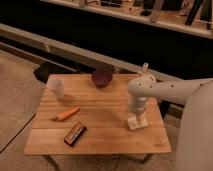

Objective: Place the eraser in the ceramic cup

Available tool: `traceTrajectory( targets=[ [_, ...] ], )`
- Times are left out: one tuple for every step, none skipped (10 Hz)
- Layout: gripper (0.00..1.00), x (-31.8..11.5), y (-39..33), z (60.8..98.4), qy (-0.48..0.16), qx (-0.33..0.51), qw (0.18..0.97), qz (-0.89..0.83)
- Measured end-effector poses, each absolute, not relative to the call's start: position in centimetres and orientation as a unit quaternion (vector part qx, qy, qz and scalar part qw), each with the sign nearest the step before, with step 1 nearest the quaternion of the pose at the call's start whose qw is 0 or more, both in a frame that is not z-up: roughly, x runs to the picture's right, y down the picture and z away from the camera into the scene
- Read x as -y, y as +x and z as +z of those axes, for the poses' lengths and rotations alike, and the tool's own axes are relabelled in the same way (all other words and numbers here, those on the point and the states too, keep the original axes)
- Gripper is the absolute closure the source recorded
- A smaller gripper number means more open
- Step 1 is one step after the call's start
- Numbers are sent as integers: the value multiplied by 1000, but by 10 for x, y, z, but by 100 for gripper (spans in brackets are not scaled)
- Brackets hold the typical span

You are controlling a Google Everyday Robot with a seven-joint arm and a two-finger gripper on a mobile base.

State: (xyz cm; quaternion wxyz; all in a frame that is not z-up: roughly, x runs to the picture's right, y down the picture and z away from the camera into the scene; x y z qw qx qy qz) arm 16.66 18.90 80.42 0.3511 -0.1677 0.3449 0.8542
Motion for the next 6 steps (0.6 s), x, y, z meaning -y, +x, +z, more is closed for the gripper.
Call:
traceTrajectory(
  targets=[
    [35, -192, 167, 806, -170, -347, 344, 856],
    [35, -195, 165, 810, -173, -348, 338, 857],
    [35, -196, 164, 814, -175, -349, 333, 858],
    [35, -197, 165, 818, -175, -350, 328, 860],
    [35, -196, 167, 822, -174, -353, 322, 861],
    [35, -195, 169, 826, -172, -357, 314, 863]
  ],
)
